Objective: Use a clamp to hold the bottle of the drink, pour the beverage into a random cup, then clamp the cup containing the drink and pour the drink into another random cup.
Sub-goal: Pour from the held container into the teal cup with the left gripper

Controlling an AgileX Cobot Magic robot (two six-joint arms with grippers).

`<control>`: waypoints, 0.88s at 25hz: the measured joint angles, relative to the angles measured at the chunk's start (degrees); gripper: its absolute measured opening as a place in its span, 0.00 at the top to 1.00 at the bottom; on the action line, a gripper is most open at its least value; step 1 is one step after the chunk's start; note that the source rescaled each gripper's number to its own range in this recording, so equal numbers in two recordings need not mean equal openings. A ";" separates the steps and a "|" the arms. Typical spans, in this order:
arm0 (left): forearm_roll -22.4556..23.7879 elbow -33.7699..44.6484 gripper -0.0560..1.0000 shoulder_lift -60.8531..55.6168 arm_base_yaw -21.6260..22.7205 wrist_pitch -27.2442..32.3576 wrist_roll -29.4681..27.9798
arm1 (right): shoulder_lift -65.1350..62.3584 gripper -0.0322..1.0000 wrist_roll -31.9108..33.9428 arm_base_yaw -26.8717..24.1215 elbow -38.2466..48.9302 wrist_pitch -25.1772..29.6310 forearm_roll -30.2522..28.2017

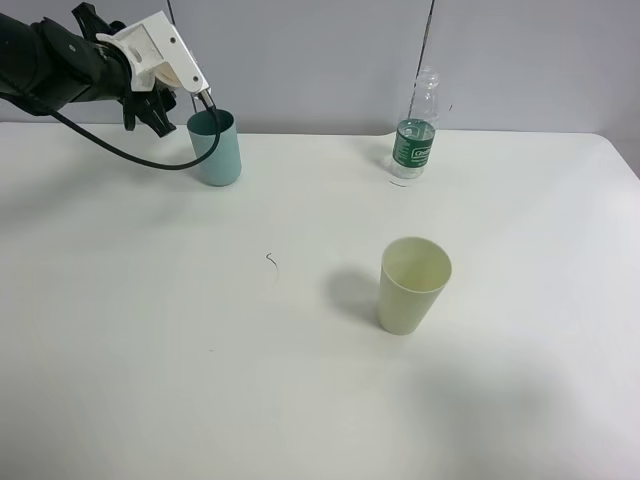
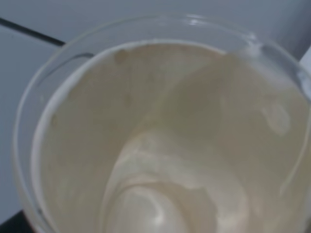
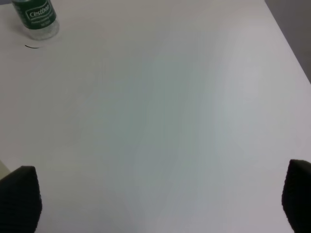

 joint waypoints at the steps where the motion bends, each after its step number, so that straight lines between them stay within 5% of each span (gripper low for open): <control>1: 0.43 0.00 0.94 0.07 0.00 -0.37 0.00 | 0.00 0.00 0.00 0.00 0.00 0.00 0.00; 22: 1.93 -0.01 0.94 2.97 0.00 -6.53 7.12 | 0.00 0.00 0.00 0.00 0.00 0.00 0.00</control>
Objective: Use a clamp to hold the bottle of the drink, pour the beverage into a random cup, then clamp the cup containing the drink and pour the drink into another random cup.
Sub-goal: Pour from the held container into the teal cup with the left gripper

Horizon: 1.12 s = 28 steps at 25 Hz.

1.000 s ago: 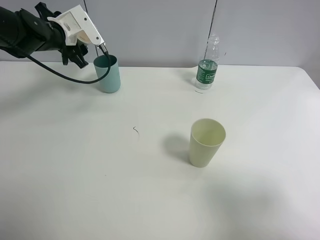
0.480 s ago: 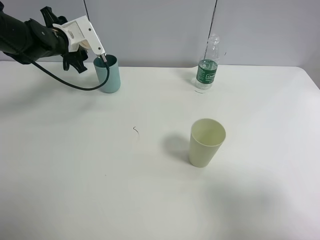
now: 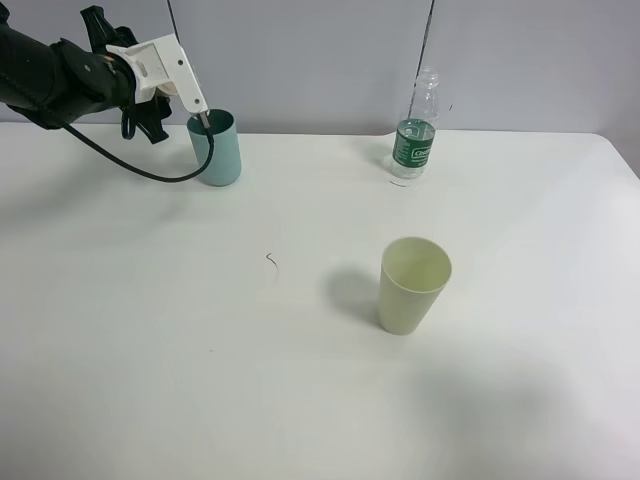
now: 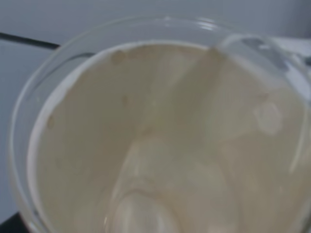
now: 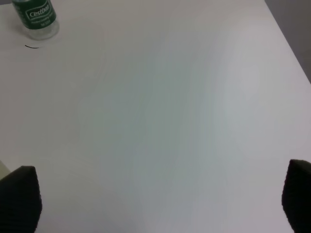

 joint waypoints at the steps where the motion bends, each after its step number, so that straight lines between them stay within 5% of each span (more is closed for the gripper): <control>1: 0.00 0.00 0.94 0.00 0.00 -0.18 0.18 | 0.00 0.00 0.00 0.00 0.00 0.00 0.00; 28: 7.43 0.00 0.94 0.00 0.00 -3.14 0.53 | 0.00 0.00 0.00 0.00 0.00 0.00 0.00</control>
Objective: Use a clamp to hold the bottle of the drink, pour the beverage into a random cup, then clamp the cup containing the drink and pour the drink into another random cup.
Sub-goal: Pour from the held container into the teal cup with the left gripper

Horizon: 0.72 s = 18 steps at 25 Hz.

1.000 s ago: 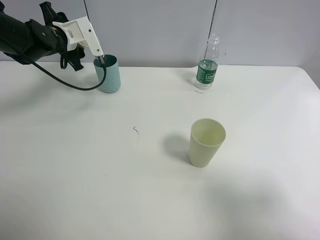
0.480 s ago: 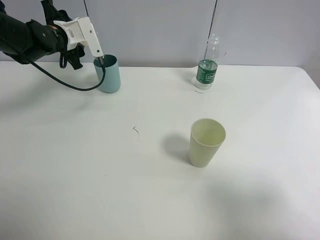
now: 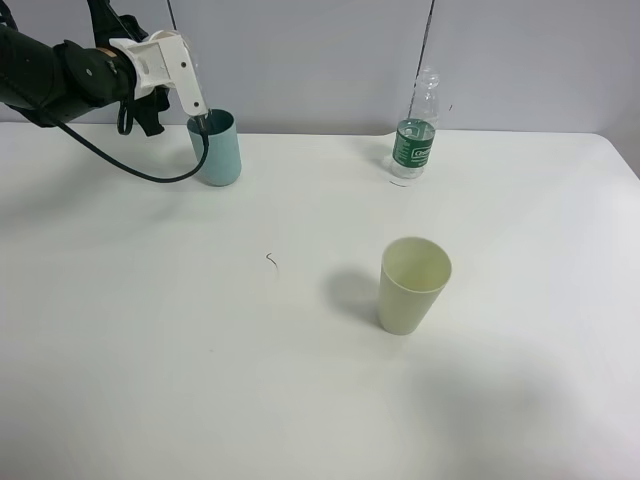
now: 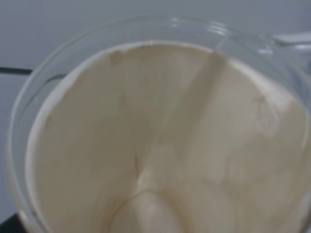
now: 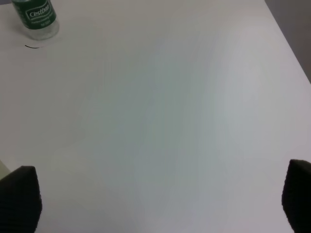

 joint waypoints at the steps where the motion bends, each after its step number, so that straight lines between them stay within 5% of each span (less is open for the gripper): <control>1: 0.23 0.00 0.94 0.00 0.00 -0.14 0.00 | 0.00 0.00 0.00 0.00 0.00 0.00 0.00; 18: 2.70 -0.05 0.94 0.00 0.00 -2.09 6.23 | 0.00 0.00 0.00 0.00 0.00 0.00 0.00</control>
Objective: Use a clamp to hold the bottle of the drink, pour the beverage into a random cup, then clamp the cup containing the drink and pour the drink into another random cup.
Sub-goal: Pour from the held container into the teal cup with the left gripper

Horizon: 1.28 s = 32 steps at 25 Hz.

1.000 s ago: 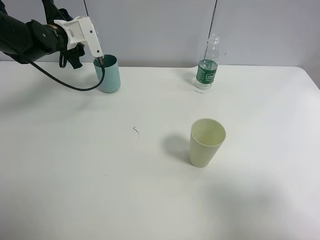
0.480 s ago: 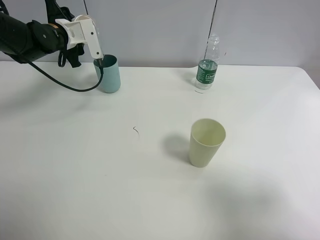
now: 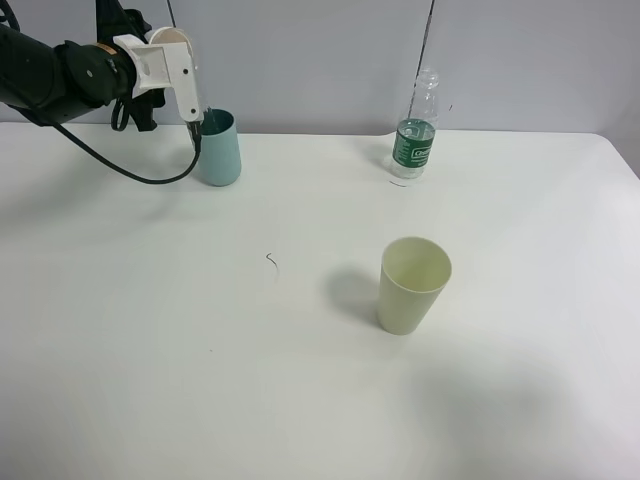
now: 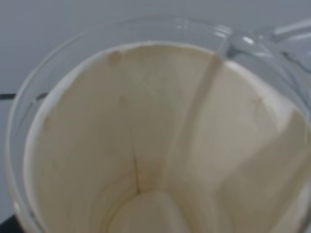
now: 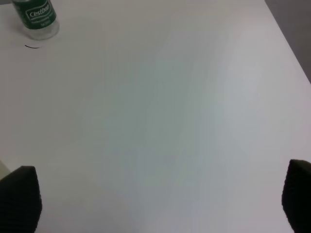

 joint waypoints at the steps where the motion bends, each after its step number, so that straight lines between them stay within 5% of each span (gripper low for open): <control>1: 0.36 0.00 0.94 0.00 0.00 -0.02 0.00 | 0.00 0.00 0.00 0.00 0.00 0.00 0.00; 32: 20.76 0.00 0.94 0.00 0.00 -14.33 0.90 | 0.00 0.00 0.00 0.00 0.00 0.00 0.00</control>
